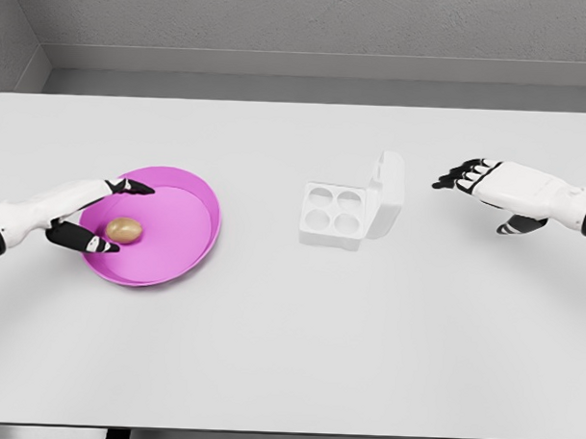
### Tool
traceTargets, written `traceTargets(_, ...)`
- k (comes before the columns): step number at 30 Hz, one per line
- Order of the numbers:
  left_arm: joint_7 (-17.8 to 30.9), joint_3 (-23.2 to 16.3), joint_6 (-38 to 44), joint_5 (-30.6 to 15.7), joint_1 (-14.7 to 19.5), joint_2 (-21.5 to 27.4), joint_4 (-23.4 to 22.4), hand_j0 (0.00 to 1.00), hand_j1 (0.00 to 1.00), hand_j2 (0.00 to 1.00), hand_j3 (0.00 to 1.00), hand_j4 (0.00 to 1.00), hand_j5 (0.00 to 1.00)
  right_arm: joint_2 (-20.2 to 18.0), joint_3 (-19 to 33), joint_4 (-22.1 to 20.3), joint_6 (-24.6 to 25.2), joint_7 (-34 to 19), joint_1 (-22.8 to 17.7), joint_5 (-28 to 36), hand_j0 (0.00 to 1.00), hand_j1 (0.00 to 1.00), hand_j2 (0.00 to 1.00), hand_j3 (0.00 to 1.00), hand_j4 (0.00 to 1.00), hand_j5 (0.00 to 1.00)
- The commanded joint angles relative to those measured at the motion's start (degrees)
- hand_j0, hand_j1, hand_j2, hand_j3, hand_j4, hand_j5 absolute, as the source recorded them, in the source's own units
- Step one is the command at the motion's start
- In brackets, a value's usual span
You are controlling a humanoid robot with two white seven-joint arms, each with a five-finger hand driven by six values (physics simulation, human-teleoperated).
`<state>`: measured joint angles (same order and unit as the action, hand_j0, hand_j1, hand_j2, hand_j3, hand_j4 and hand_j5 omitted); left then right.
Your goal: Pack egg into the box and close the box lid
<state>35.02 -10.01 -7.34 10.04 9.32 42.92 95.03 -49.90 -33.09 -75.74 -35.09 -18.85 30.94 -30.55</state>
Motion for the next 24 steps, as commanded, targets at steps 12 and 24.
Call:
traceTargets(12,-0.02,-0.45,0.04,7.37,0.35,-2.84,-0.20,0.84,0.84,0.84,0.84,0.84,0.84,-0.11,0.04,-0.11,0.09,0.04,0.00,0.40,1.00,1.00,1.00,1.00,1.00,1.00)
traceTargets(24,-0.02,-0.27,0.04,8.24,-0.26,-2.76,-0.46,0.80,0.80,0.80,0.80,0.80,0.80,-0.20,0.04,-0.11,0.09,0.04,-0.09,0.49,1.00,1.00,1.00,1.00,1.00,1.00)
